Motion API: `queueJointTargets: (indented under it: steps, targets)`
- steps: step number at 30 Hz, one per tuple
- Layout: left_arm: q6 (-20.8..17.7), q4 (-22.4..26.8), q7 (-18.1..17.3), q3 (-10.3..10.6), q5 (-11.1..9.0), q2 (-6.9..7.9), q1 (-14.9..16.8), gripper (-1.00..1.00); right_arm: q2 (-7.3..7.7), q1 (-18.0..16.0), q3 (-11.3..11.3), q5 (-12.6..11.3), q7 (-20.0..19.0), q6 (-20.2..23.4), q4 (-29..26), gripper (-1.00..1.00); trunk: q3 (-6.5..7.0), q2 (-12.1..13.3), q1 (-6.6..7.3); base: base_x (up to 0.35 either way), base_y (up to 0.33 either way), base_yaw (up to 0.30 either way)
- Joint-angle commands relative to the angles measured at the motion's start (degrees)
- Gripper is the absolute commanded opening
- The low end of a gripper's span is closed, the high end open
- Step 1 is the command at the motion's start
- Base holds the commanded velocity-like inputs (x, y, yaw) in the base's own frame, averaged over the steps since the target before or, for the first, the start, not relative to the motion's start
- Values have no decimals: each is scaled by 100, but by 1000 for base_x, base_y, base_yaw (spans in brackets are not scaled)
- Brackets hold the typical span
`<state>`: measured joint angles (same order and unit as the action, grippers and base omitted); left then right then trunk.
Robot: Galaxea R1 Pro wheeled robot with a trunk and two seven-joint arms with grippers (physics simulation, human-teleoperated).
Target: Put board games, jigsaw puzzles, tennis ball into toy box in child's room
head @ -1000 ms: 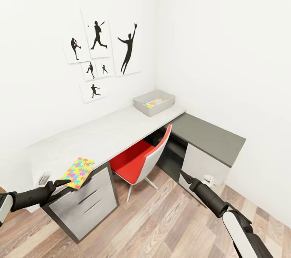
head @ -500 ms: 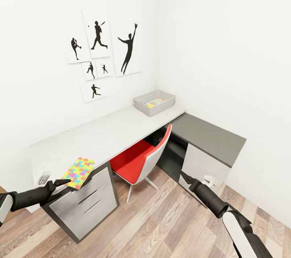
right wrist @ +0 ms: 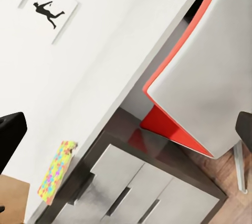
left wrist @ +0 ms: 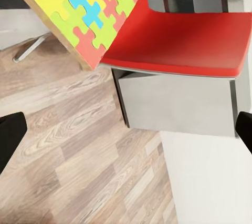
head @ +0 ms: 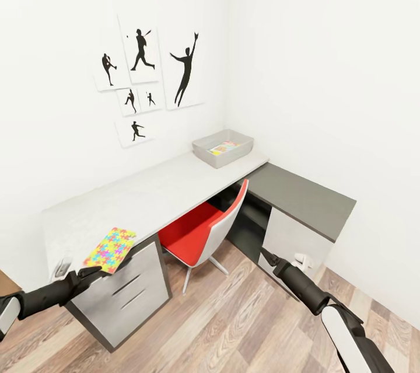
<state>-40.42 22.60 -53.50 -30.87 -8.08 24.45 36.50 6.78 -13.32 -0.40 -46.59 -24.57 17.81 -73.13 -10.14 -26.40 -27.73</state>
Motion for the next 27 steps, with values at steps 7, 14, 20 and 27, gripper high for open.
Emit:
queueJointTargets:
  steps: [7,14,20,27]
  targets:
    - [45,-84,-25,-58,-9,15,6,100,10,-4,-9,-57,-7,48,-17,100,-137,-293,-157,0,0,0]
    - [63,-89,-171,-183,-10,100,6,100,16,-20,-20,-53,-12,40,-58,100,-263,-574,-311,0,0,0]
    - [84,-89,-256,-214,-9,103,6,100,22,-21,-21,-52,-13,39,-63,100,-370,-815,-443,0,0,0]
    - [87,-89,-266,-217,-9,102,6,100,30,-22,-21,-52,-9,52,-67,100,-496,-1095,-596,0,0,0]
